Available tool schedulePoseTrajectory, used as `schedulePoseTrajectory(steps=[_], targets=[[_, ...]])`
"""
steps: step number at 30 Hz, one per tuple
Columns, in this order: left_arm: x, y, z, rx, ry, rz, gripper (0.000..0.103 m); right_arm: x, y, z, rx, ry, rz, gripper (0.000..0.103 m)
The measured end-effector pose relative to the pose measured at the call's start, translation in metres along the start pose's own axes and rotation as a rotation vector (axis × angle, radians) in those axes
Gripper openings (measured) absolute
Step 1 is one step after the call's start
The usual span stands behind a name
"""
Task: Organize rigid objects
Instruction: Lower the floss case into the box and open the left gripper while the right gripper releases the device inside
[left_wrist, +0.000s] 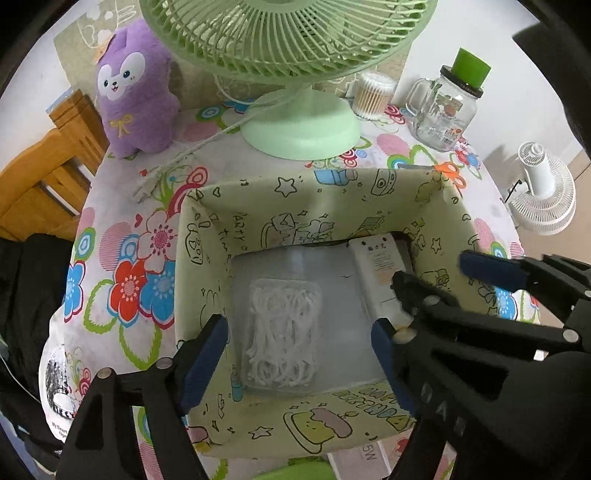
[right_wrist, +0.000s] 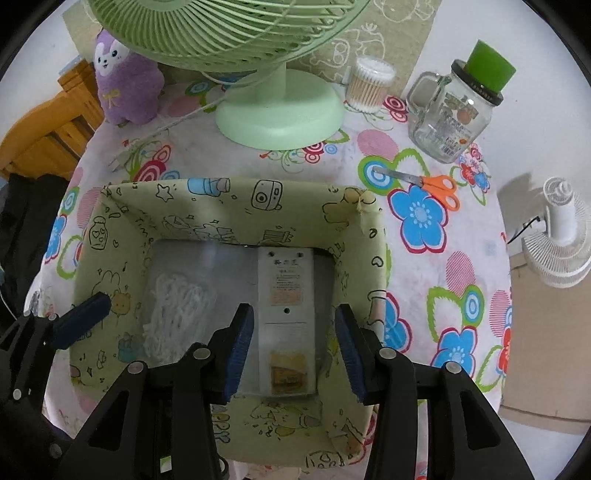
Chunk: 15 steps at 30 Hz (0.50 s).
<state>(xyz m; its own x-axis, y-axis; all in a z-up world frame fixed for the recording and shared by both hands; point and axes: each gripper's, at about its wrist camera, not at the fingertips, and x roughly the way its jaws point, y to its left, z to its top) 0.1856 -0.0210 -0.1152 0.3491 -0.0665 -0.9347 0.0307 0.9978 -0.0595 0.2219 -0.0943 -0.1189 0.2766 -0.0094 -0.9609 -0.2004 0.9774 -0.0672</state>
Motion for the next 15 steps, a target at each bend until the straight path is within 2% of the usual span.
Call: schedulePoseTrajectory(steps=[3, 7, 9, 12, 15], targets=[[-0.007, 0.001, -0.001, -0.002, -0.016, 0.024, 0.09, -0.008, -0.002, -0.003, 0.02, -0.012, 0.034, 0.068], [-0.015, 0.005, -0.001, -0.015, -0.02, 0.008, 0.091, -0.017, -0.004, -0.004, 0.036, -0.029, 0.056, 0.073], [-0.018, 0.005, -0.002, -0.013, -0.022, 0.006, 0.091, -0.023, -0.006, -0.006, 0.039, -0.043, 0.053, 0.079], [-0.025, 0.006, -0.004, -0.009, -0.032, 0.031, 0.098, -0.03, -0.007, -0.009, 0.044, -0.059, 0.072, 0.084], [-0.031, 0.009, -0.006, -0.016, -0.038, 0.035, 0.099, -0.035, -0.011, -0.012, 0.06, -0.067, 0.087, 0.086]])
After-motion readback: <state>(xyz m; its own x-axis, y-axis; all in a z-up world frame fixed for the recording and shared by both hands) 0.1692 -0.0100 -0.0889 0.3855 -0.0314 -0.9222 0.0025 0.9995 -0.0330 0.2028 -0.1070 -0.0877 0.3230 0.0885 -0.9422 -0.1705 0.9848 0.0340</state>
